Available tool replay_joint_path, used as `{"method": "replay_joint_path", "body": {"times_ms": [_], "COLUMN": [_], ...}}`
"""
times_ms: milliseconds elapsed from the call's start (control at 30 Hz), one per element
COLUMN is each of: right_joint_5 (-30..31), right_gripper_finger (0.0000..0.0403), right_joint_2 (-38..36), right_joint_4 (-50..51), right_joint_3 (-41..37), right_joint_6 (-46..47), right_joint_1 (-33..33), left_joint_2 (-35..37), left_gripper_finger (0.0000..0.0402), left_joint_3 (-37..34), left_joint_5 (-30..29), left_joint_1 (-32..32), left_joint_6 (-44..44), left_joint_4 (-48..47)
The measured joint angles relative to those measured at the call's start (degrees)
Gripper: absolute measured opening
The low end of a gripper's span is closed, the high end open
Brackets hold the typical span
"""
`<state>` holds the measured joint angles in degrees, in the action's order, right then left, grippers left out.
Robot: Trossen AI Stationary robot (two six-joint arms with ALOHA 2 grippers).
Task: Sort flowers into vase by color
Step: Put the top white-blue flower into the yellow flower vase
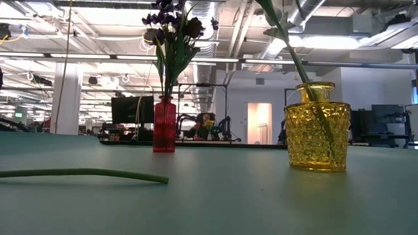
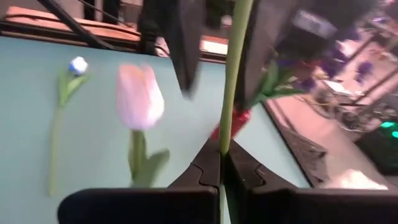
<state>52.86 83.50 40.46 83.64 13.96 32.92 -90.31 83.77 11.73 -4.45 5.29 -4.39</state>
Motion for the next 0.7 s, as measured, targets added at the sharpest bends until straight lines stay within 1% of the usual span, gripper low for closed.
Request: {"method": "replay_joint_path", "body": {"times_ms": [100, 200, 267, 367, 467, 533, 600, 700], "right_joint_5": [4.66, 6.3, 8.38, 10.59, 11.36, 11.74, 11.99, 11.97], "right_gripper_finger": [0.0027, 0.0027, 0.0029, 0.003, 0.0029, 0.0029, 0.0029, 0.003], "right_joint_2": [-1.69, -4.93, -7.19, -10.73, -13.17, -13.59, -13.03, -11.06], "right_joint_4": [2.28, 1.71, -0.09, -5.27, -16.4, -25.7, -36.23, -51.09], "right_joint_3": [-3.05, -7.8, -11.9, -19.3, -26.39, -31.0, -35.76, -41.82], "right_joint_6": [4.67, 10.21, 13.97, 19.29, 20.18, 18.47, 15.57, 11.84], "right_joint_1": [2.01, 3.78, 5.15, 7.05, 8.21, 8.53, 8.18, 6.64], "left_joint_2": [2.85, 6.34, 8.81, 12.52, 16.46, 19.02, 21.49, 24.44], "left_gripper_finger": [0.0142, 0.0178, 0.0192, 0.02, 0.02, 0.0197, 0.0194, 0.0191], "left_joint_3": [-0.02, -0.02, -0.02, -0.88, -4.91, -9.09, -14.85, -24.82], "left_joint_5": [-3.56, -7.56, -9.97, -12.52, -15.11, -17.4, -19.34, -19.77], "left_joint_1": [-0.02, 0.0, -0.08, -1.24, -3.83, -5.91, -8.2, -11.46], "left_joint_6": [0.21, -0.83, -1.21, -1.99, -2.7, -2.93, -3.46, -5.15], "left_joint_4": [-4.52, -10.58, -14.62, -19.5, -21.59, -20.15, -15.18, -4.61]}}
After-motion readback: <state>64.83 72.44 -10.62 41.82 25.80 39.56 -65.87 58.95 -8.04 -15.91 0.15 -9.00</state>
